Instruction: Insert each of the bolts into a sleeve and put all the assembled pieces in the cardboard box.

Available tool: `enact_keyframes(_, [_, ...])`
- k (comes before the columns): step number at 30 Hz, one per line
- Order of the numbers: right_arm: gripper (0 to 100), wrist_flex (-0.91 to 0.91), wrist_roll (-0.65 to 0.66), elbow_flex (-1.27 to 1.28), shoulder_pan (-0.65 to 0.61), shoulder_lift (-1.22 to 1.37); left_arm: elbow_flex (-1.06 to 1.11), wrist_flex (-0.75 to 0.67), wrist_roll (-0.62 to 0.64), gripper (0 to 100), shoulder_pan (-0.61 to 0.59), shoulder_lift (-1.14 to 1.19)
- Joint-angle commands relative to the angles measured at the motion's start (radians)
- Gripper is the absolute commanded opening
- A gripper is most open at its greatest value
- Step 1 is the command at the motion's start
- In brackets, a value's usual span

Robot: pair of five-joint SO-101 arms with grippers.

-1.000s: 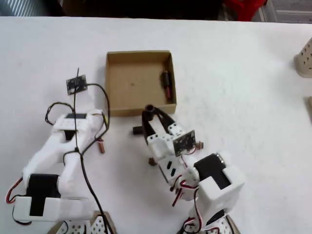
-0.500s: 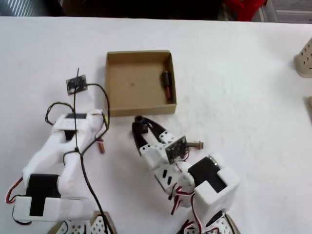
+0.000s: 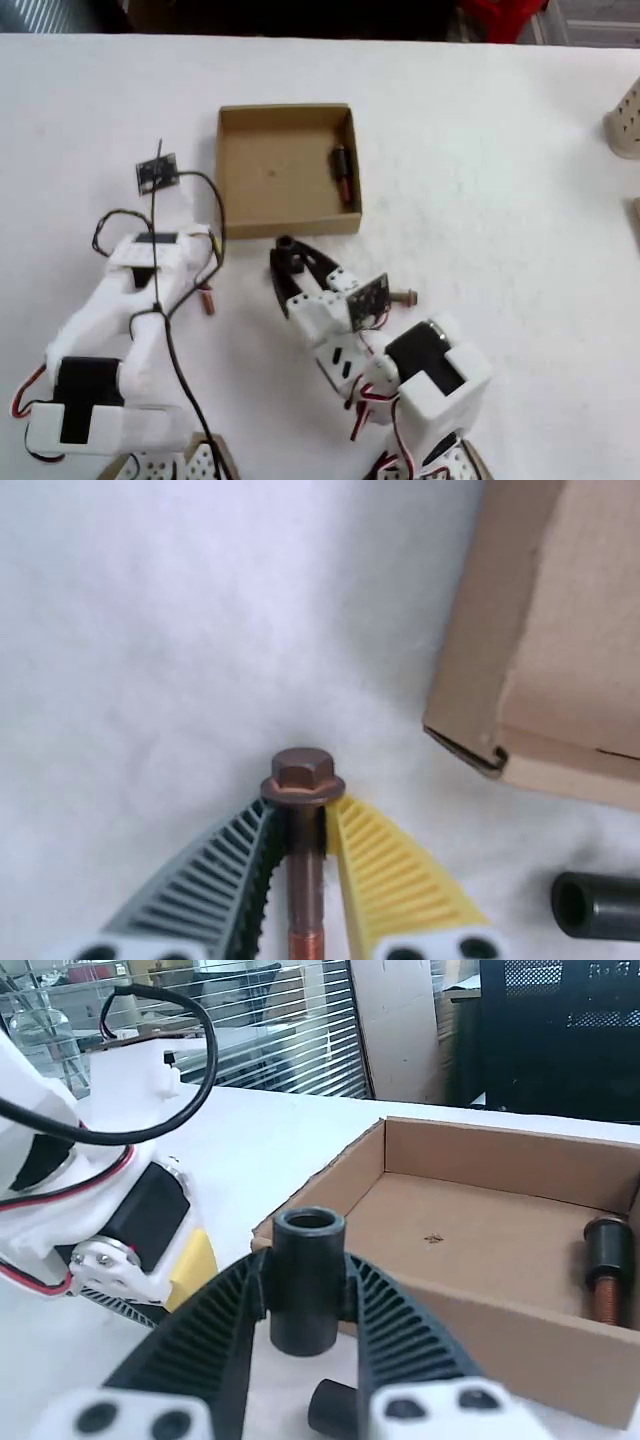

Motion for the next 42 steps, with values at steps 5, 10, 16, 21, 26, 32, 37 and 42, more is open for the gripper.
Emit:
enact_keyframes(5, [1.5, -0.042, -0.011, -0.055, -0.018, 0.101, -0.026, -0.023, -0.026, 2, -0.022, -0.064])
enact_keyframes(10, [1.5, -0.091, -0.011, -0.061, -0.031, 0.142, -0.029, 0.011, -0.267, 2, -0.024, -0.194])
enact_keyframes(16, [1.5, -0.090, -0.011, -0.063, -0.033, 0.148, -0.025, 0.058, -0.325, 2, -0.019, -0.351])
enact_keyframes(21, [1.5, -0.088, -0.011, -0.064, -0.033, 0.148, 0.075, -0.034, -0.325, 2, 0.016, -0.463])
enact_keyframes(26, [1.5, -0.087, -0.011, -0.075, -0.033, 0.156, 0.222, -0.189, -0.327, 2, 0.079, -0.585])
enact_keyframes(32, [1.5, -0.087, -0.011, -0.080, -0.035, 0.160, 0.361, -0.308, -0.327, 2, 0.093, -0.751])
enact_keyframes(37, [1.5, -0.087, -0.011, -0.080, -0.041, 0.160, 0.450, -0.387, -0.319, 2, 0.151, -0.874])
enact_keyframes(42, [1.5, -0.087, -0.011, -0.080, -0.042, 0.160, 0.505, -0.460, -0.319, 2, 0.217, -0.970])
